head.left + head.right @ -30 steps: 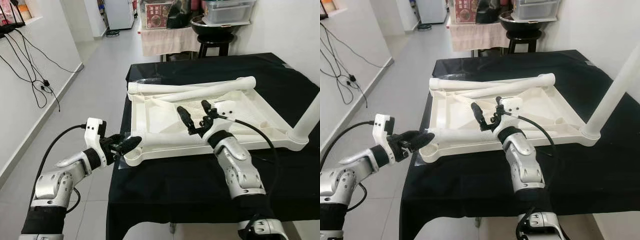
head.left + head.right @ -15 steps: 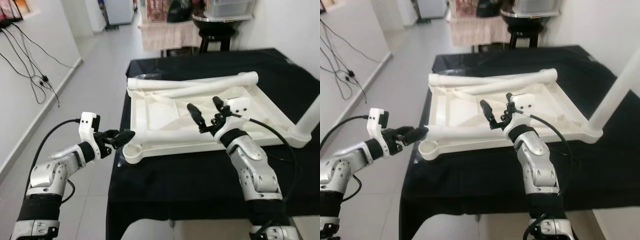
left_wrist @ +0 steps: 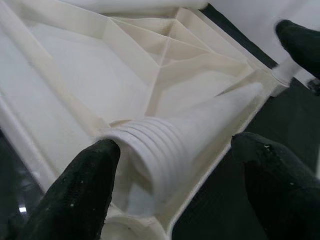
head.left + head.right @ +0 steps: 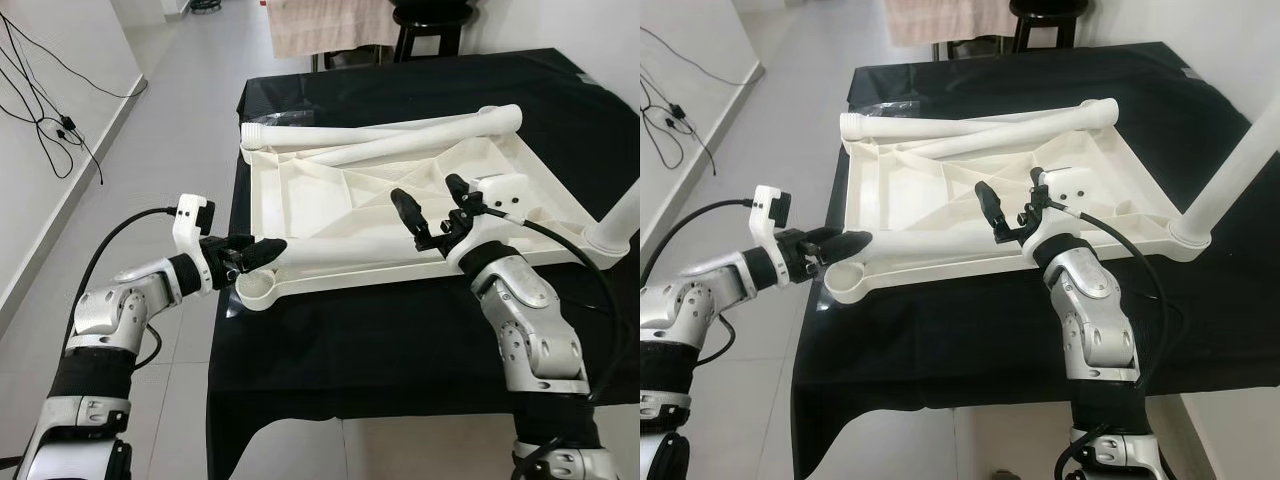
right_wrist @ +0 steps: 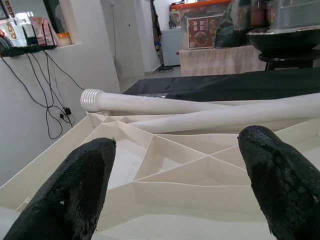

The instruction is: Building children table

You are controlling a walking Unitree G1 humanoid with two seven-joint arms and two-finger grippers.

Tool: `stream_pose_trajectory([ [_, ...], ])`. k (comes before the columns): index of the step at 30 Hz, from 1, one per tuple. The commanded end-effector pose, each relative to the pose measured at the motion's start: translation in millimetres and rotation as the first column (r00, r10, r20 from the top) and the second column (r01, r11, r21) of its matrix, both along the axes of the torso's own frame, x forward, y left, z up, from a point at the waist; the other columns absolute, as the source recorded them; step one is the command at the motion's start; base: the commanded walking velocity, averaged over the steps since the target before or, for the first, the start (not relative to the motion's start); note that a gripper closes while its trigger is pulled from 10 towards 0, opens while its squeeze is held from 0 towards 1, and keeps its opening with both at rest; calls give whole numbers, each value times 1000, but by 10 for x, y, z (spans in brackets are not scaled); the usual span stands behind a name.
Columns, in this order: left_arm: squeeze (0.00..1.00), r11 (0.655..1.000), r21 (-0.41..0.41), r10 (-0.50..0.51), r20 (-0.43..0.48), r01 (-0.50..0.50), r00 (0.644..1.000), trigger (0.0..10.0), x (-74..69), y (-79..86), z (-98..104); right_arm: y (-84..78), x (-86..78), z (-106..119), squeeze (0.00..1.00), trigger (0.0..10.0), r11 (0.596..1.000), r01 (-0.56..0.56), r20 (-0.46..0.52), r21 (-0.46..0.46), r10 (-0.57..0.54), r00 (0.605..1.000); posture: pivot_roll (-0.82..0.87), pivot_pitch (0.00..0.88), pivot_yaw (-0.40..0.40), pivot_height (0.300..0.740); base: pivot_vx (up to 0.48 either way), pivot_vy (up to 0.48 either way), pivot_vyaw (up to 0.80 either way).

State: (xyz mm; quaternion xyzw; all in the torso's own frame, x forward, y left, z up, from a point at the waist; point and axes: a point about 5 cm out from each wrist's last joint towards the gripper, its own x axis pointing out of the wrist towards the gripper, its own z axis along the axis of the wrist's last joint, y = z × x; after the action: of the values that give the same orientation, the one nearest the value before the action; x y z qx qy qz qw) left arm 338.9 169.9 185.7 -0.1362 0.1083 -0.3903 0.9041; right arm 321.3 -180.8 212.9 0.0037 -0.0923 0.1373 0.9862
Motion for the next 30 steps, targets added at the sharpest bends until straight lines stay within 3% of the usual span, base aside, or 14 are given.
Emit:
stream_pose_trajectory([
  [1, 0, 1000, 16, -22, -21, 22, 1000, 10000, -10, 26, -9, 14, -30, -10, 0, 10000, 1000, -9, -7, 3, 9, 1000, -216, 162, 45, 740, 0, 0, 0],
  [4, 0, 998, 14, -59, -21, 60, 998, 10000, -20, 3, 19, 20, -37, 1, 0, 10000, 1000, -12, -10, 3, 12, 1000, -214, 163, 46, 740, 0, 0, 0],
  [16, 0, 998, -36, -61, -15, 60, 998, 10000, -58, -18, 70, 29, -44, 9, 0, 10000, 1000, -12, -22, 7, 12, 1000, -203, 163, 44, 740, 0, 0, 0],
  [23, 0, 981, -30, -192, -88, 190, 977, 10000, -135, -178, -60, 61, -39, 37, 0, 10000, 1000, -18, -19, 14, 18, 1000, -208, 160, 46, 740, 0, 0, 0],
  [30, 0, 951, -39, -308, -157, 306, 938, 10000, -46, -301, -100, 80, -50, 61, 0, 10000, 1000, -19, -16, 18, 20, 1000, -215, 161, 49, 740, 0, 0, 0],
])
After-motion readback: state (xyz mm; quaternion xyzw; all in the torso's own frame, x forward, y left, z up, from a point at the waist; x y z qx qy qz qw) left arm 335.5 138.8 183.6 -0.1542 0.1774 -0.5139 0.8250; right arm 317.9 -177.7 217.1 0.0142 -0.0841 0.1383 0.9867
